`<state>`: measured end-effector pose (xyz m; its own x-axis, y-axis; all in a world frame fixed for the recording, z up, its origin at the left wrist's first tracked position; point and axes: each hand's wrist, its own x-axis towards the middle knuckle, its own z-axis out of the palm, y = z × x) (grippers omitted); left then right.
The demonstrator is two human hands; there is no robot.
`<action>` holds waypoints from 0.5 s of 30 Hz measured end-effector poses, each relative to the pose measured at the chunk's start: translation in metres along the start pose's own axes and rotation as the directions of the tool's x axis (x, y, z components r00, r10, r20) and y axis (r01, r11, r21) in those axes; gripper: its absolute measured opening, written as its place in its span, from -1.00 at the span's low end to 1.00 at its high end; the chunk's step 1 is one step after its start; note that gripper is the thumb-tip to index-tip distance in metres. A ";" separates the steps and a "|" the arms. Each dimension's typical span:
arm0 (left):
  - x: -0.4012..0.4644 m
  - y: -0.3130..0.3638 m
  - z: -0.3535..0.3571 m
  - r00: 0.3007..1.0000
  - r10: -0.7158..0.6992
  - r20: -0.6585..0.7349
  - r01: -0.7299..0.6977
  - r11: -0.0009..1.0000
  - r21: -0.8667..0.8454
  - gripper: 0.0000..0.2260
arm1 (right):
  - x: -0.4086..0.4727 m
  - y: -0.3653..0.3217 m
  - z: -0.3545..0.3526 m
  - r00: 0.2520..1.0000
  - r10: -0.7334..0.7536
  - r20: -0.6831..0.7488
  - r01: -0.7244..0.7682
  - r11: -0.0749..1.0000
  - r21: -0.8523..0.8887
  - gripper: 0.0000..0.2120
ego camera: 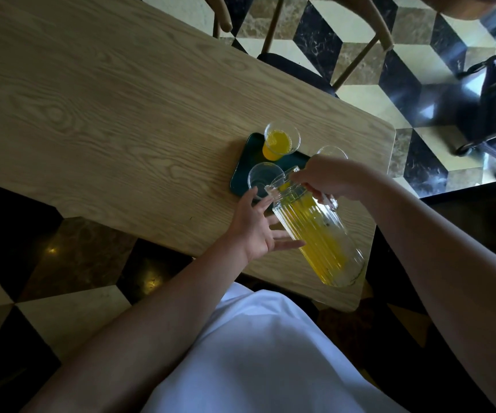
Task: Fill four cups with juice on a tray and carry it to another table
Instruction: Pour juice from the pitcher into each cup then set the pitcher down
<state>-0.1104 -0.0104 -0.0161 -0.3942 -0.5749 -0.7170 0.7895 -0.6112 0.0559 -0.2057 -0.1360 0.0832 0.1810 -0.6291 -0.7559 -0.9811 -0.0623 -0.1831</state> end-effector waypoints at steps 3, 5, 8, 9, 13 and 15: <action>-0.002 0.000 -0.002 1.000 -0.006 0.009 0.007 1.000 -0.030 -0.42 | 0.000 -0.004 -0.001 1.000 0.008 0.017 -0.008 1.000 0.010 -0.60; -0.002 -0.001 -0.004 1.000 -0.011 0.018 0.012 0.999 -0.046 -0.42 | 0.000 -0.006 -0.001 1.000 0.015 0.026 -0.015 1.000 0.001 -0.59; -0.003 -0.001 -0.002 1.000 -0.010 0.010 0.011 0.997 -0.076 -0.44 | 0.004 -0.009 0.000 0.999 0.032 0.035 -0.031 0.999 -0.034 -0.56; -0.003 -0.001 -0.001 1.000 -0.013 0.005 0.013 0.996 -0.090 -0.43 | 0.005 -0.011 -0.001 0.998 0.040 0.046 -0.038 0.998 -0.042 -0.55; -0.005 -0.002 0.001 1.000 -0.006 0.013 0.008 0.992 -0.123 -0.38 | 0.006 -0.015 -0.005 0.995 0.051 0.085 -0.047 0.998 -0.048 -0.48; -0.003 -0.002 -0.001 1.000 0.002 0.026 0.002 0.991 -0.131 -0.38 | 0.007 -0.017 -0.007 0.996 0.042 0.081 -0.038 0.998 -0.053 -0.48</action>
<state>-0.1099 -0.0065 -0.0148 -0.4050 -0.5901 -0.6984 0.8437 -0.5356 -0.0367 -0.1882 -0.1444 0.0852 0.1445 -0.5663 -0.8115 -0.9895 -0.0790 -0.1211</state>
